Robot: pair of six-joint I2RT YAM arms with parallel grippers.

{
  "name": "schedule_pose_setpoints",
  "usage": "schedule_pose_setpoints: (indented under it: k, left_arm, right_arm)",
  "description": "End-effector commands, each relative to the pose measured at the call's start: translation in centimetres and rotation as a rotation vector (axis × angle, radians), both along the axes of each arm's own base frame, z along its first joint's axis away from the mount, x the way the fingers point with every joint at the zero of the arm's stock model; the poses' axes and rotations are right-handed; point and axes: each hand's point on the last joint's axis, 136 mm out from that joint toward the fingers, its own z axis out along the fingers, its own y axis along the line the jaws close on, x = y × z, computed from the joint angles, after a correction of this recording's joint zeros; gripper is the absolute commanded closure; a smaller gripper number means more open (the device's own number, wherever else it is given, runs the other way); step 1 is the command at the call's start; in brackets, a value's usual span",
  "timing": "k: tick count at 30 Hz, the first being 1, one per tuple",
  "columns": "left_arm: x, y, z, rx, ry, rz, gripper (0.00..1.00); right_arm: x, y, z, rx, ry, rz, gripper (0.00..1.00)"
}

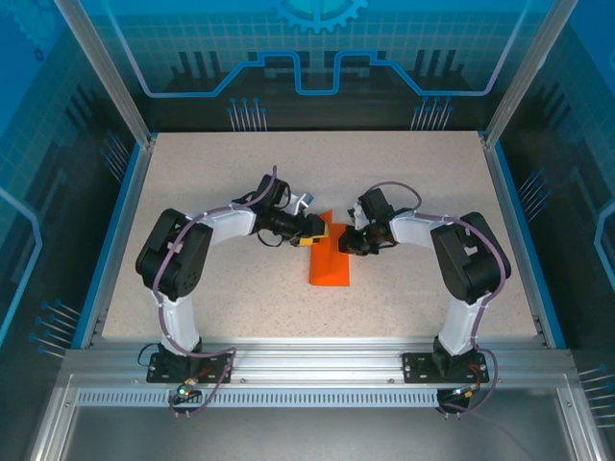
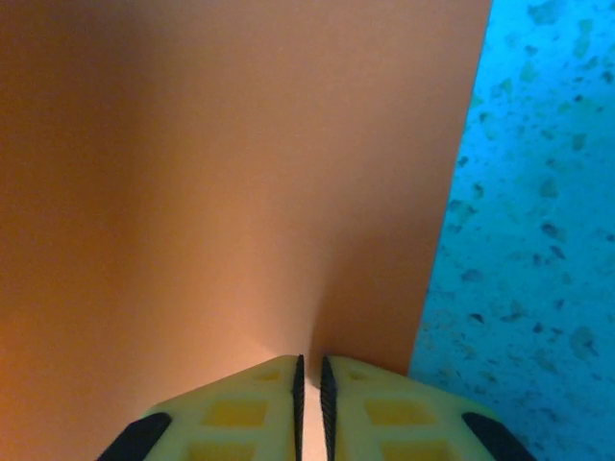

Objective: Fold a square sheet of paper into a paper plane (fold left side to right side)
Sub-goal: First fold in half a square sheet of paper at the center of the table.

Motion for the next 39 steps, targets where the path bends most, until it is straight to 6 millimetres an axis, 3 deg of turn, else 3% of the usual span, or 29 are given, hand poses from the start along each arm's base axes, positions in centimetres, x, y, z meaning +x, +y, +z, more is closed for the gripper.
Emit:
schedule_pose_setpoints:
  k: [1, 8, 12, 17, 22, 27, 30, 32, 36, 39]
  left_arm:
    - [0.5, -0.7, 0.3, -0.012, -0.008, -0.004, 0.54]
    - [0.6, -0.4, -0.2, 0.017, -0.008, 0.007, 0.80]
    - [0.6, -0.4, -0.3, 0.021, -0.009, 0.011, 0.94]
    - [0.7, -0.4, -0.5, 0.029, -0.010, 0.015, 0.98]
    - [0.8, -0.5, -0.7, 0.033, -0.005, 0.018, 1.00]
    - [0.8, -0.6, -0.7, 0.035, -0.005, 0.018, 1.00]
    - [0.8, -0.6, -0.6, 0.035, -0.007, 0.016, 1.00]
    - [0.7, -0.6, -0.6, 0.036, -0.008, 0.015, 1.00]
    - [0.7, -0.7, -0.5, 0.036, -0.010, 0.013, 1.00]
    - [0.8, -0.6, -0.2, 0.037, -0.022, 0.017, 0.94]
  right_arm:
    - [0.6, -0.9, 1.5, 0.006, -0.043, -0.033, 0.79]
    - [1.5, -3.0, 5.4, 0.026, -0.139, -0.093, 0.61]
    - [1.7, -3.8, 8.4, 0.143, -0.195, -0.119, 0.49]
    - [1.3, -2.0, 11.0, 0.287, -0.209, -0.076, 0.31]
    - [0.8, 0.8, 10.8, 0.355, -0.151, -0.024, 0.28]
    - [0.6, 2.7, 9.5, 0.341, -0.098, 0.002, 0.34]
    - [0.5, 3.6, 9.0, 0.345, -0.073, 0.018, 0.42]
    - [0.4, 4.0, 8.6, 0.340, -0.057, 0.029, 0.50]
    - [0.5, 3.7, 7.5, 0.279, -0.034, 0.013, 0.76]
    - [0.5, 3.0, 6.7, 0.220, -0.022, 0.006, 0.89]
